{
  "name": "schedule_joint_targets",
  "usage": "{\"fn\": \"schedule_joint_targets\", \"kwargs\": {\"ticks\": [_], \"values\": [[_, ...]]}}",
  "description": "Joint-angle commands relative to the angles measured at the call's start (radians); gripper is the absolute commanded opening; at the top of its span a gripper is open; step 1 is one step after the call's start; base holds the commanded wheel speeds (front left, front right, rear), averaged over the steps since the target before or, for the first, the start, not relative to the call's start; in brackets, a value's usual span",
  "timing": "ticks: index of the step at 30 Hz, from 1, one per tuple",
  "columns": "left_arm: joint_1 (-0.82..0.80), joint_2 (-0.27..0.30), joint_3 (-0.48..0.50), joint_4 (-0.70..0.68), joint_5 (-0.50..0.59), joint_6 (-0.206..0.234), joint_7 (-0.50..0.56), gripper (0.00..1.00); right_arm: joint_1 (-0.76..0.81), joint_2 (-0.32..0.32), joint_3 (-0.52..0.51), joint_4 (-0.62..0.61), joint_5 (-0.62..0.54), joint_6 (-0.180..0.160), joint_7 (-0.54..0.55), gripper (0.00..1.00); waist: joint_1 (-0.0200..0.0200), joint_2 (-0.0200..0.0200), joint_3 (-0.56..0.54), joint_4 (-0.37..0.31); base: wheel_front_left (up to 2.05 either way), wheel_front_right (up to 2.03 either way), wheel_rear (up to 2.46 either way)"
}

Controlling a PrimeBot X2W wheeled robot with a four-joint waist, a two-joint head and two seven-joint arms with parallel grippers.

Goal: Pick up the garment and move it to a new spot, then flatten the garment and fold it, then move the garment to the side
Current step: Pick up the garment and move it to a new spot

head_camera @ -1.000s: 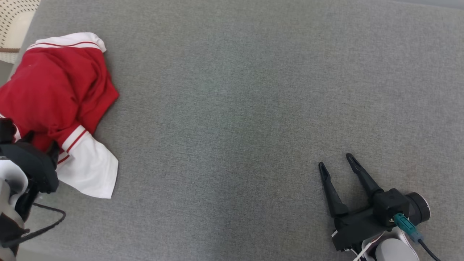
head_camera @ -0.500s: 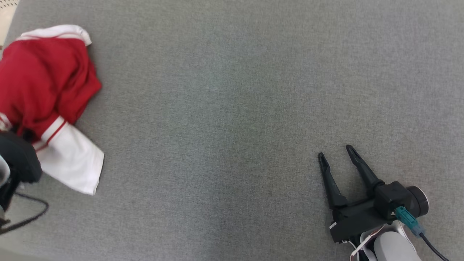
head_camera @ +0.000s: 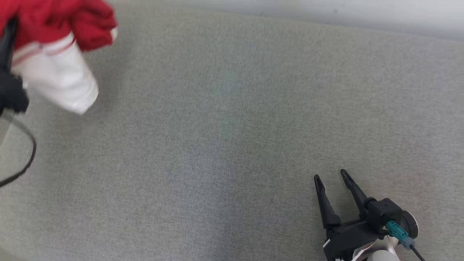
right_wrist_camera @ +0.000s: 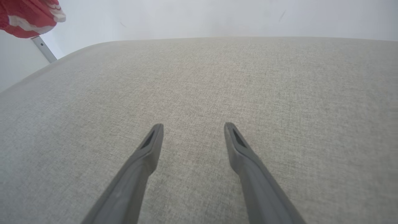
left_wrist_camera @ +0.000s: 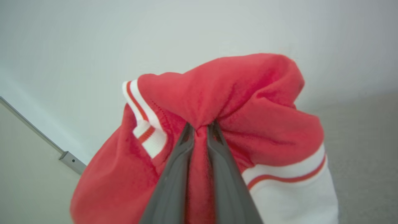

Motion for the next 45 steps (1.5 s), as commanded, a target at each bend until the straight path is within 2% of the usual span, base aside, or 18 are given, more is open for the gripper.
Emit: {"fn": "schedule_joint_targets", "kwargs": {"ticks": [1,9,16,18,33,37,42,44,45], "values": [[-0.022,0.000,0.021,-0.064,0.026,0.008,-0.009,0.00,0.013,0.005,-0.006,-0.005,0.010,-0.001,0.000,1.00,-0.0002,-0.0002,-0.034,-0.019,0.00,0.00,0.00],[0.070,-0.052,0.091,-0.313,0.081,0.013,-0.009,0.00,0.033,0.029,-0.038,-0.018,0.017,-0.001,0.000,1.00,-0.0002,-0.0002,-0.069,-0.088,0.00,0.00,0.00],[0.228,-0.137,0.136,-0.430,0.092,0.010,-0.009,0.00,0.049,0.048,-0.049,-0.033,0.012,-0.001,0.000,1.00,-0.0002,-0.0002,-0.086,-0.178,0.00,0.00,0.00],[0.254,-0.148,0.141,-0.439,0.096,0.009,-0.009,0.00,0.046,0.050,-0.047,-0.033,0.013,-0.001,0.000,1.00,-0.0002,-0.0002,-0.089,-0.192,0.00,0.00,0.00],[0.552,-0.334,0.222,-0.448,0.167,-0.001,-0.009,0.00,0.053,0.056,-0.041,-0.037,0.019,-0.001,0.000,1.00,-0.0002,-0.0002,-0.101,-0.357,0.00,0.00,0.00],[0.644,-0.369,0.238,-0.430,0.191,-0.001,-0.009,0.00,0.063,0.057,-0.033,-0.034,0.021,-0.001,0.000,1.00,-0.0002,-0.0002,-0.117,-0.393,0.00,0.00,0.00],[0.717,-0.392,0.255,-0.371,0.194,-0.001,-0.008,0.00,0.065,0.053,-0.031,-0.034,0.023,-0.001,0.000,1.00,-0.0002,-0.0002,-0.126,-0.406,0.00,0.00,0.00],[0.741,-0.402,0.269,-0.348,0.185,-0.001,-0.008,0.40,0.072,0.052,-0.033,-0.032,0.024,-0.001,0.000,1.00,-0.0002,-0.0002,-0.131,-0.405,0.00,0.00,0.00],[0.752,-0.405,0.275,-0.335,0.188,-0.001,-0.008,1.00,0.076,0.052,-0.034,-0.030,0.023,-0.001,0.000,1.00,-0.0002,-0.0002,-0.134,-0.403,0.00,0.00,0.00]]}}
